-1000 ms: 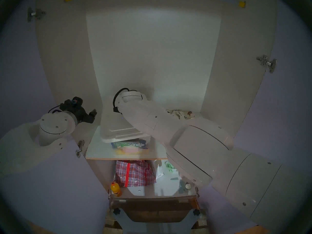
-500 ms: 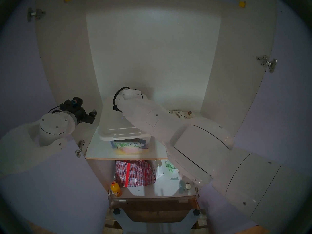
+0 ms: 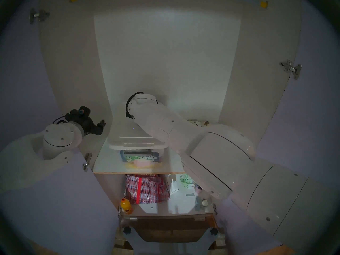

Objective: Take clothing out of the storage bin and put the lid back on the bin

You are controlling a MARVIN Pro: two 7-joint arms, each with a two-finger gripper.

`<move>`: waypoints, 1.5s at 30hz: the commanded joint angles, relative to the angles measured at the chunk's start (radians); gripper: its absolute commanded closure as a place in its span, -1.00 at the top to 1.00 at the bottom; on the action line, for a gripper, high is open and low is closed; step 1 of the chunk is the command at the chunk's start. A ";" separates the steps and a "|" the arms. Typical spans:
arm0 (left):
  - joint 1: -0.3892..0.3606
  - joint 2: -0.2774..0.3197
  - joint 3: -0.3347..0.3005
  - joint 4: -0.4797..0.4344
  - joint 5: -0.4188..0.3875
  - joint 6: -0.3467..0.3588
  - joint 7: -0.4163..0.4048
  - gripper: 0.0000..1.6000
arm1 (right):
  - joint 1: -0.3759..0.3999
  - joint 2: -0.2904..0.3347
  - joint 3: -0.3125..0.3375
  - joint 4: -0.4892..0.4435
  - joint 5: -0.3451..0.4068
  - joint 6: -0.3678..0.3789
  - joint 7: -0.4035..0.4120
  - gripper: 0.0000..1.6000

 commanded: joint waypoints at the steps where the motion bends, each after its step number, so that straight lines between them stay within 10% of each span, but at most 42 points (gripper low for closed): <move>1: -0.019 0.006 -0.019 -0.006 0.004 -0.005 0.002 1.00 | 0.038 -0.011 0.002 -0.028 0.009 -0.020 -0.018 -1.00; 45: -0.014 0.007 0.020 0.010 0.003 -0.004 0.002 1.00 | 0.022 -0.011 -0.038 -0.053 0.083 -0.006 -0.093 -1.00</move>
